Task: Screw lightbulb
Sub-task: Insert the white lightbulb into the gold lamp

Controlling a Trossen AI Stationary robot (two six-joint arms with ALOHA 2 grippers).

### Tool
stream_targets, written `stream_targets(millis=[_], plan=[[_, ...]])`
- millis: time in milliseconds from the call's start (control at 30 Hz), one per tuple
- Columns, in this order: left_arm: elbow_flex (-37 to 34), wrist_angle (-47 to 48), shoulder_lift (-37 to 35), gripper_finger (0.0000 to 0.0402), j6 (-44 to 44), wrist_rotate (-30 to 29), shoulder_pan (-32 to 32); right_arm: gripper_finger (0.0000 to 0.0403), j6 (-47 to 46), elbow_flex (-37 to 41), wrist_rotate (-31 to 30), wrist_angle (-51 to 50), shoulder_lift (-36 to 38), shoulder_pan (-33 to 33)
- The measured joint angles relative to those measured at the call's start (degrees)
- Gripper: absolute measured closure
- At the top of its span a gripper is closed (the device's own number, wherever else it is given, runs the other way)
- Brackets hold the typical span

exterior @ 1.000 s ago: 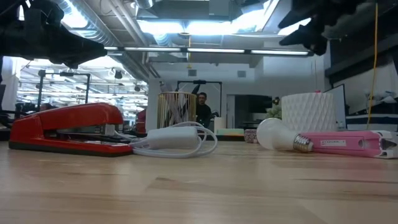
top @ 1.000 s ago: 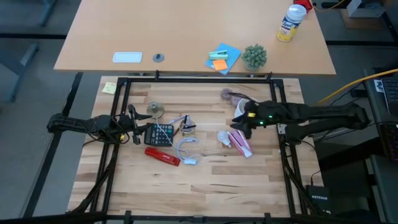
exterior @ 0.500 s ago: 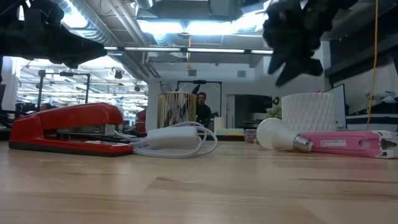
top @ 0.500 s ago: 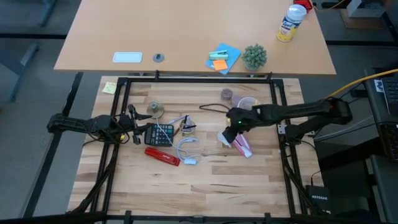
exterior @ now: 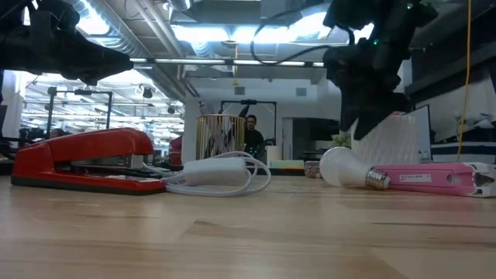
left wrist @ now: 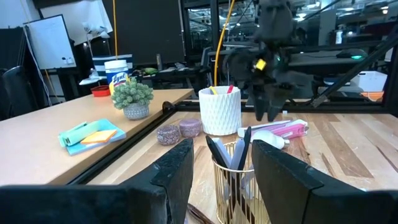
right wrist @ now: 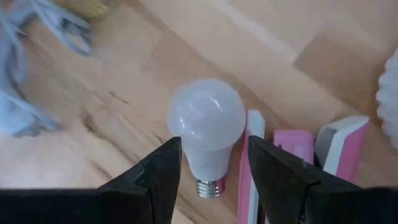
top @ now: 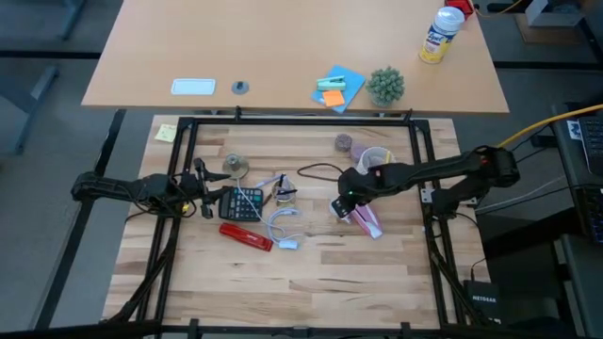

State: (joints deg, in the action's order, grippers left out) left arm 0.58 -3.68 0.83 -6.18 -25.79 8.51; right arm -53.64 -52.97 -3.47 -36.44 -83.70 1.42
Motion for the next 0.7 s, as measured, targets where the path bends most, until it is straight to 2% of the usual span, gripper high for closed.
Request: stream_targets(millis=[167, 367, 700], plan=[[0.0, 0.0, 0.0, 0.0247, 0.0, 0.0, 0.0, 0.0215, -2.7, 0.0, -0.1, -0.1, -3.4, 4.0], [0.0, 0.0, 0.0, 0.0247, 0.0, 0.0, 0.0, 0.0215, -5.6, 0.0, -4.9, 0.6, -7.5, 7.9], [0.0, 0.0, 0.0, 0.0247, 0.0, 0.0, 0.0, 0.0215, -6.2, 0.0, -9.1, 9.0, -14.6, 8.7]])
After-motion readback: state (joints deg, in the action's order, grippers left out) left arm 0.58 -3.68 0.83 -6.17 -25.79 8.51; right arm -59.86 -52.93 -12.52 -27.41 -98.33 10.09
